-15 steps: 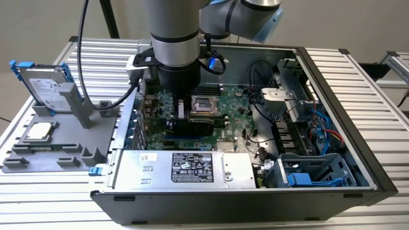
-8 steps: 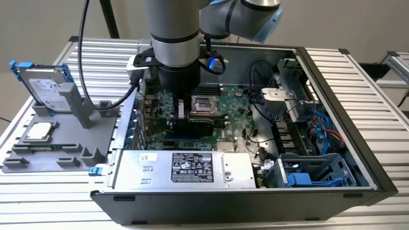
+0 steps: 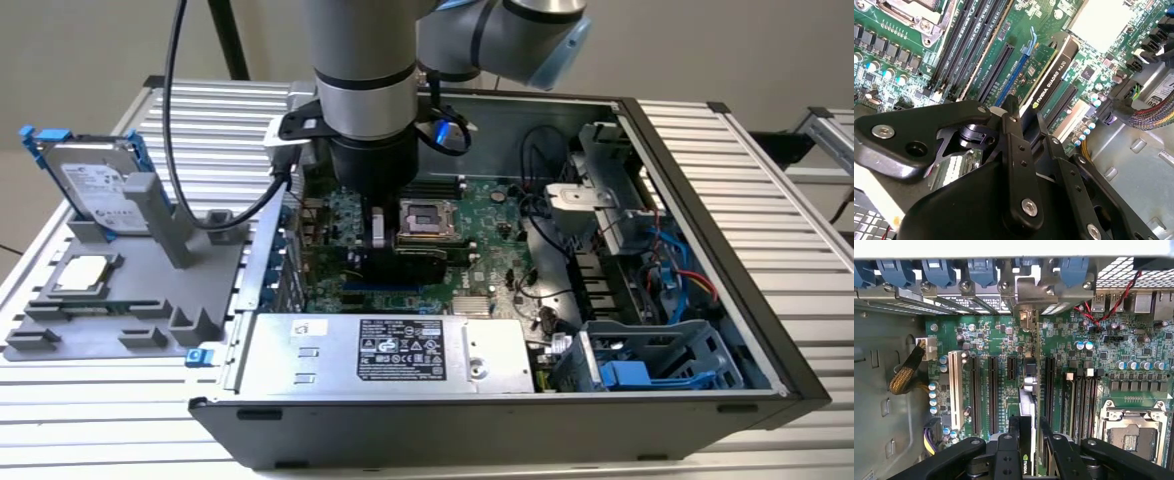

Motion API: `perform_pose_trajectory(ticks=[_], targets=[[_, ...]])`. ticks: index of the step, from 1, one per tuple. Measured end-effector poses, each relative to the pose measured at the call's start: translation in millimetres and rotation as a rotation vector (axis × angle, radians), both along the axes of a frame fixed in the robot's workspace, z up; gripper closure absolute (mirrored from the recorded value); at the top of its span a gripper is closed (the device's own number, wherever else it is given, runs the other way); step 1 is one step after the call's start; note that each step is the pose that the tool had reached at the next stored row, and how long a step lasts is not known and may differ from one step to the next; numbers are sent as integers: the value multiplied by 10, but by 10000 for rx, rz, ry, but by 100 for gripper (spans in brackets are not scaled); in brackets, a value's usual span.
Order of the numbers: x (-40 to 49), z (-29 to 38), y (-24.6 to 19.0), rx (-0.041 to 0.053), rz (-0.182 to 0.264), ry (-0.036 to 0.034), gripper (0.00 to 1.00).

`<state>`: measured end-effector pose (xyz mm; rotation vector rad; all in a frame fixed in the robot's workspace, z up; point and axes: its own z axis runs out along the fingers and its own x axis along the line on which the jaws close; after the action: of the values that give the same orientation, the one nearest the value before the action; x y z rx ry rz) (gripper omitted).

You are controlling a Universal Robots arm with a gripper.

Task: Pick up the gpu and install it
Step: 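Insert the gpu into the slot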

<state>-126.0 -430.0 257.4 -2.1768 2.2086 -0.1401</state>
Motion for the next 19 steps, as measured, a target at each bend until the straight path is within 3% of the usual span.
perform_pose_trajectory(ticks=[14,19], targets=[[-20,-3,-12,3,0,-1,100],[-21,-5,-13,130,0,3,100]])
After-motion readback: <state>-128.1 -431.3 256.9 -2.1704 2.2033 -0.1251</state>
